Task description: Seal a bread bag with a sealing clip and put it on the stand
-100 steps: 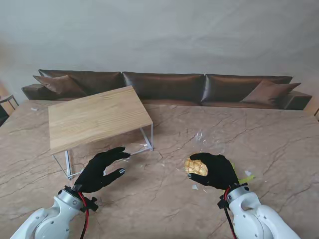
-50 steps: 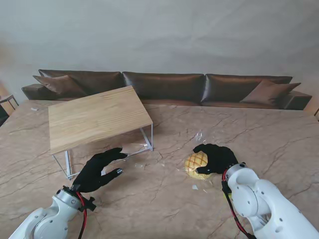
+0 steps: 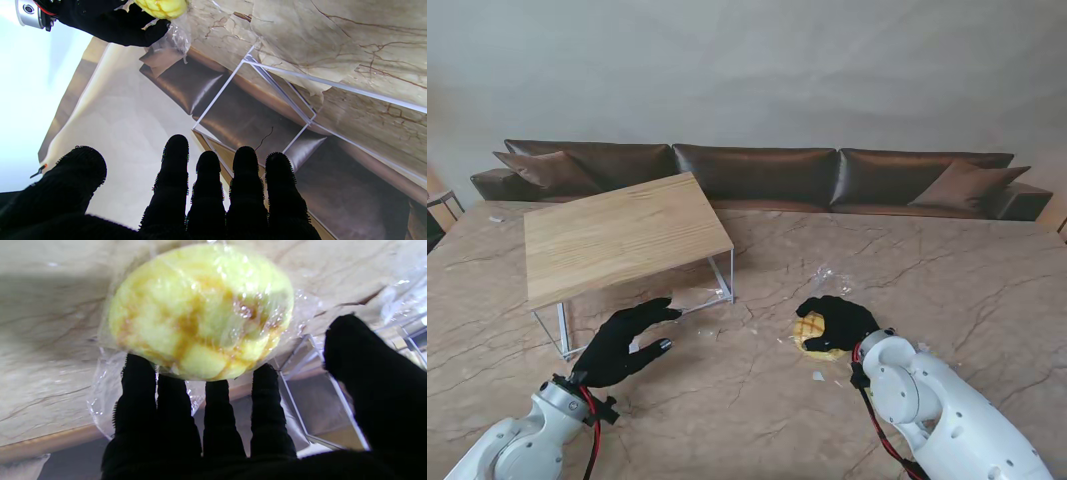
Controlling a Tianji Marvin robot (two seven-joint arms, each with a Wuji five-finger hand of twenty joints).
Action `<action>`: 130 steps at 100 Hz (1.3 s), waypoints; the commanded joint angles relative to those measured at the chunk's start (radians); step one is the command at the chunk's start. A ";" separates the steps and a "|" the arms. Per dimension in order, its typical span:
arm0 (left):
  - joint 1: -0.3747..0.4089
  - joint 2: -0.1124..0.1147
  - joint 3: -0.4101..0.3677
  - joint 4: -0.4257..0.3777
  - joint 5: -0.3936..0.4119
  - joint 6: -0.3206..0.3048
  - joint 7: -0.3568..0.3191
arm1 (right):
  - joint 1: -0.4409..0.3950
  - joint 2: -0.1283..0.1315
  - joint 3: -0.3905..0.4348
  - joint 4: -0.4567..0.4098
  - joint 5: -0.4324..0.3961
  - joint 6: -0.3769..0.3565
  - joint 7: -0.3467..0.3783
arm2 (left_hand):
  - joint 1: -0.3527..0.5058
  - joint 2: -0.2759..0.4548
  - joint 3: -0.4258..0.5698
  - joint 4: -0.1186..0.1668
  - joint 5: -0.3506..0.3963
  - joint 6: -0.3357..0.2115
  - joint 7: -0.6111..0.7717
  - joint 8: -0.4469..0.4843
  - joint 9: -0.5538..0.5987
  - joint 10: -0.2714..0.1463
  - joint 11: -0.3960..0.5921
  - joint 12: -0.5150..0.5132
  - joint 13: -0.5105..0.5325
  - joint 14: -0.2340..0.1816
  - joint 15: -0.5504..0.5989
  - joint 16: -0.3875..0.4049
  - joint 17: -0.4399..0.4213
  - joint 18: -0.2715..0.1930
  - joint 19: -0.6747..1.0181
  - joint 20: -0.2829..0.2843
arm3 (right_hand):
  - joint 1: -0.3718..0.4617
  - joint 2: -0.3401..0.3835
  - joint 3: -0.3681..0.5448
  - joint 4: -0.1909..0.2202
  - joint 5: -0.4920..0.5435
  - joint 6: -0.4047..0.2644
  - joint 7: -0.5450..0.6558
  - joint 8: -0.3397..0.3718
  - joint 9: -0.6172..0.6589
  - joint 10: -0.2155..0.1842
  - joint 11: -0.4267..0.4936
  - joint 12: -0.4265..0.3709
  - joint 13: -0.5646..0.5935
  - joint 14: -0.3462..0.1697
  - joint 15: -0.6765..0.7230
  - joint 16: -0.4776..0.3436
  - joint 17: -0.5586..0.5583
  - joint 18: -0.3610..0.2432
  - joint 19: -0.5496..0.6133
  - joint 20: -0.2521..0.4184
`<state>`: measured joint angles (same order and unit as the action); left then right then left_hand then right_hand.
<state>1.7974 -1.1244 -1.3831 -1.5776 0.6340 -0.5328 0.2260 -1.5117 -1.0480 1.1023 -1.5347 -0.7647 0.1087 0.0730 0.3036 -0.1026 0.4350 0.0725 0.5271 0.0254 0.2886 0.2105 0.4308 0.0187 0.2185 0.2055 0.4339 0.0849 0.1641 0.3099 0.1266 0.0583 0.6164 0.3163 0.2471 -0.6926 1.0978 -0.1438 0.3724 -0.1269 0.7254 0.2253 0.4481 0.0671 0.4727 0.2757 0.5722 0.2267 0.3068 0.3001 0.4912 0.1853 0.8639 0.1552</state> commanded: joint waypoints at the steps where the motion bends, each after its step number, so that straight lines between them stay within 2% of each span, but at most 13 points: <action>1: 0.003 -0.002 0.004 0.006 -0.002 -0.003 -0.002 | -0.028 -0.019 -0.024 0.006 -0.022 -0.031 0.018 | -0.005 0.044 -0.021 0.024 -0.013 -0.029 -0.009 0.002 -0.030 -0.013 -0.020 -0.008 -0.005 -0.030 -0.015 0.001 -0.014 -0.006 0.002 0.006 | 0.006 -0.009 0.016 -0.018 0.024 -0.021 0.008 0.029 0.036 -0.017 0.032 0.012 0.053 -0.019 0.044 0.012 0.068 -0.021 0.036 -0.008; 11: 0.004 -0.002 0.004 0.007 -0.001 -0.003 0.000 | -0.047 -0.027 -0.043 0.003 0.010 -0.057 -0.021 | -0.003 0.043 -0.021 0.025 -0.011 -0.028 -0.008 0.002 -0.028 -0.012 -0.019 -0.008 -0.005 -0.029 -0.016 0.001 -0.013 -0.004 0.002 0.006 | 0.002 0.014 0.002 -0.013 0.054 -0.017 0.012 0.033 0.055 -0.013 0.043 0.016 0.089 -0.020 0.059 0.019 0.110 -0.025 0.050 -0.018; 22: 0.005 -0.003 0.003 0.006 0.002 -0.004 0.005 | -0.066 -0.033 -0.070 -0.008 0.061 -0.083 -0.035 | -0.003 0.043 -0.022 0.024 -0.010 -0.028 -0.008 0.002 -0.028 -0.012 -0.018 -0.008 -0.005 -0.030 -0.016 0.001 -0.014 -0.002 0.001 0.006 | -0.003 0.040 -0.027 -0.003 0.062 -0.016 -0.004 0.032 0.057 -0.009 0.030 0.010 0.096 -0.012 0.044 0.010 0.119 -0.025 0.030 -0.061; 36: 0.010 -0.002 -0.001 0.003 0.005 -0.002 0.000 | -0.078 -0.033 -0.107 -0.013 0.058 -0.140 -0.054 | -0.001 0.043 -0.020 0.024 -0.007 -0.030 -0.006 0.003 -0.027 -0.012 -0.018 -0.008 -0.010 -0.033 -0.018 0.000 -0.018 -0.004 -0.001 0.005 | -0.034 0.085 -0.046 0.000 0.070 -0.019 -0.006 0.033 0.059 -0.015 0.026 0.008 0.090 -0.036 0.042 0.007 0.117 -0.068 0.022 -0.078; 46: 0.011 -0.001 -0.002 0.008 0.002 -0.001 -0.003 | -0.079 -0.034 -0.138 -0.020 0.091 -0.165 -0.048 | -0.001 0.042 -0.020 0.024 -0.007 -0.030 -0.006 0.003 -0.026 -0.010 -0.018 -0.008 -0.011 -0.032 -0.019 -0.001 -0.019 -0.003 -0.004 0.004 | -0.040 0.103 -0.071 0.009 0.063 -0.014 -0.017 0.031 0.054 -0.014 0.008 0.001 0.082 -0.022 0.046 0.009 0.114 -0.062 0.029 -0.086; 59: 0.012 -0.001 -0.002 0.013 -0.001 0.003 -0.008 | -0.085 -0.038 -0.172 -0.032 0.087 -0.183 -0.079 | 0.000 0.043 -0.021 0.023 -0.008 -0.029 -0.006 0.003 -0.028 -0.011 -0.019 -0.008 -0.011 -0.032 -0.019 -0.001 -0.018 -0.002 -0.004 0.004 | -0.047 0.114 -0.087 0.012 0.044 0.004 -0.027 0.028 0.048 -0.009 0.001 -0.002 0.078 -0.010 0.048 0.009 0.117 -0.060 0.036 -0.089; 74: 0.014 0.000 -0.005 0.011 0.002 0.002 -0.007 | -0.100 -0.043 -0.185 -0.065 0.073 -0.199 -0.117 | 0.000 0.042 -0.021 0.022 -0.007 -0.028 -0.007 0.003 -0.027 -0.011 -0.019 -0.008 -0.011 -0.032 -0.019 -0.001 -0.018 0.001 -0.003 0.004 | -0.057 0.146 -0.105 0.020 0.024 0.012 -0.036 0.024 0.023 -0.014 -0.008 -0.004 0.029 -0.030 0.035 0.003 0.065 -0.078 -0.005 -0.109; 91: 0.017 0.000 -0.012 0.008 0.005 -0.003 -0.007 | -0.151 -0.045 -0.147 -0.140 0.031 -0.192 -0.152 | 0.001 0.042 -0.020 0.023 -0.008 -0.029 -0.007 0.003 -0.028 -0.011 -0.019 -0.008 -0.011 -0.032 -0.019 -0.001 -0.018 0.000 -0.002 0.004 | -0.065 0.173 -0.127 0.028 -0.004 0.009 -0.043 0.019 0.007 -0.028 -0.011 -0.006 -0.001 -0.048 0.023 -0.002 0.000 -0.062 -0.010 -0.101; 107: 0.017 -0.001 -0.011 0.012 0.006 -0.004 0.000 | -0.216 -0.055 -0.074 -0.218 0.037 -0.185 -0.193 | 0.000 0.041 -0.018 0.023 -0.006 -0.029 -0.006 0.003 -0.025 -0.012 -0.018 -0.007 -0.008 -0.033 -0.018 0.000 -0.016 0.001 -0.001 0.005 | -0.060 0.178 -0.127 0.032 0.000 0.002 -0.040 0.017 0.042 -0.027 -0.018 -0.010 0.032 -0.046 0.027 0.007 -0.004 -0.064 0.046 -0.053; 116: 0.016 -0.001 -0.008 0.015 0.006 -0.006 0.000 | -0.248 -0.054 -0.023 -0.268 0.016 -0.145 -0.192 | 0.001 0.041 -0.017 0.023 -0.007 -0.027 -0.007 0.003 -0.026 -0.012 -0.018 -0.008 -0.009 -0.034 -0.018 -0.001 -0.017 -0.001 -0.001 0.005 | -0.051 0.168 -0.120 0.031 0.003 0.017 -0.039 0.017 0.053 -0.029 -0.016 -0.009 0.046 -0.051 0.030 0.012 0.001 -0.069 0.058 -0.040; 130: 0.016 -0.001 -0.007 0.016 0.010 -0.008 0.004 | -0.282 -0.053 0.045 -0.329 -0.033 -0.039 -0.174 | 0.001 0.040 -0.016 0.022 -0.005 -0.029 -0.005 0.004 -0.025 -0.013 -0.017 -0.007 -0.007 -0.033 -0.018 0.000 -0.015 0.001 0.000 0.006 | -0.039 0.130 -0.084 0.018 0.019 0.050 -0.038 0.019 0.085 -0.033 -0.005 -0.003 0.091 -0.060 0.039 0.035 0.003 -0.064 0.118 0.010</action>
<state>1.8050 -1.1233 -1.3918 -1.5635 0.6402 -0.5374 0.2287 -1.7930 -1.1060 1.1304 -1.8504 -0.8054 0.0514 -0.1067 0.3040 -0.1026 0.4349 0.0726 0.5272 0.0244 0.2886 0.2108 0.4311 0.0187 0.2185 0.2055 0.4339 0.0822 0.1558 0.3099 0.1221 0.0655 0.6164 0.3163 0.2207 -0.5314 0.9839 -0.1306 0.3857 -0.0916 0.6855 0.2422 0.5097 0.0434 0.4711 0.2720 0.6325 0.1834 0.3477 0.3183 0.4964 0.1460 0.9478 0.1373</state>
